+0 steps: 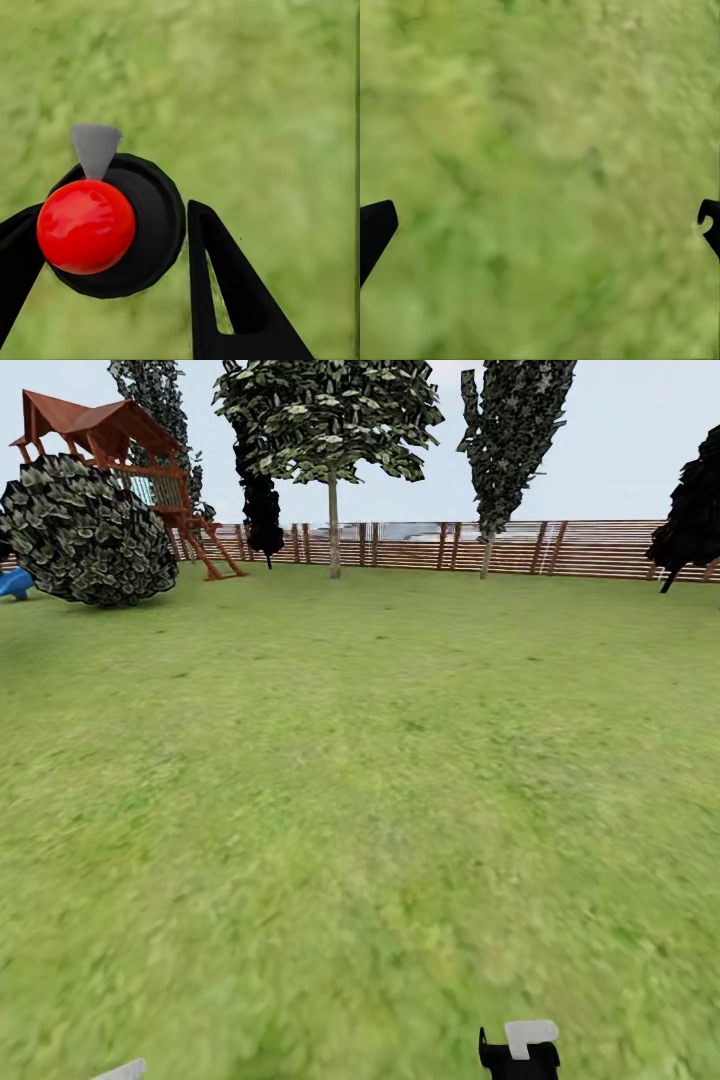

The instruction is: In the garden, pick up the pesticide atomizer on the floor and spray pesticide onto both trees until each tree trunk is fully covered.

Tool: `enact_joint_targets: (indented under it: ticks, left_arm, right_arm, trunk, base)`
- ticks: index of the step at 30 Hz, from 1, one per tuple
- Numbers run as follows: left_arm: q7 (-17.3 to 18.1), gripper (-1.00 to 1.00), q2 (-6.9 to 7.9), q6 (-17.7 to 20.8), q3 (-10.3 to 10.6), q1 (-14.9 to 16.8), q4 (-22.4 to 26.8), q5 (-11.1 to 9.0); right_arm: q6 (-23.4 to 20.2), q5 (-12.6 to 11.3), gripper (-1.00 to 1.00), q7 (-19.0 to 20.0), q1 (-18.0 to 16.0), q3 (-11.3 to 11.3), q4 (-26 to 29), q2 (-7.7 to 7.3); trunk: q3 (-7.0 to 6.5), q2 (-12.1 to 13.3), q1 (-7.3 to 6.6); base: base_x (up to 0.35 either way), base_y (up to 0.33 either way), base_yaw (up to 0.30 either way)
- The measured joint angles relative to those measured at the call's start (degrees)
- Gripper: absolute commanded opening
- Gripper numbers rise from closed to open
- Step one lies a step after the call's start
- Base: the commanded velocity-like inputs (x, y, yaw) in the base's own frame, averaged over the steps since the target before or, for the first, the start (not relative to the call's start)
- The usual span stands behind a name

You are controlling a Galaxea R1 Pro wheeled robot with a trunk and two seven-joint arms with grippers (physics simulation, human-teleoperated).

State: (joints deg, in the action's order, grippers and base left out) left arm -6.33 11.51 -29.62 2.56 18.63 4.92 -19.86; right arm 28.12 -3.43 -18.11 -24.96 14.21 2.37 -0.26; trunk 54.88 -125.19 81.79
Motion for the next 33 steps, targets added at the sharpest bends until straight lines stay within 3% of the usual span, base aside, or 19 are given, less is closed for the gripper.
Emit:
enact_joint_targets:
  ticks: [33]
  left_arm:
    - [0.0,-1.00,0.00,0.0,0.0,0.0,0.0,0.0]
  right_arm:
    - [0.0,0.0,1.00,0.0,0.0,0.0,0.0,0.00]
  trunk:
    - [0.00,0.0,0.00]
  base:
    - [0.340,0.000,0.000]
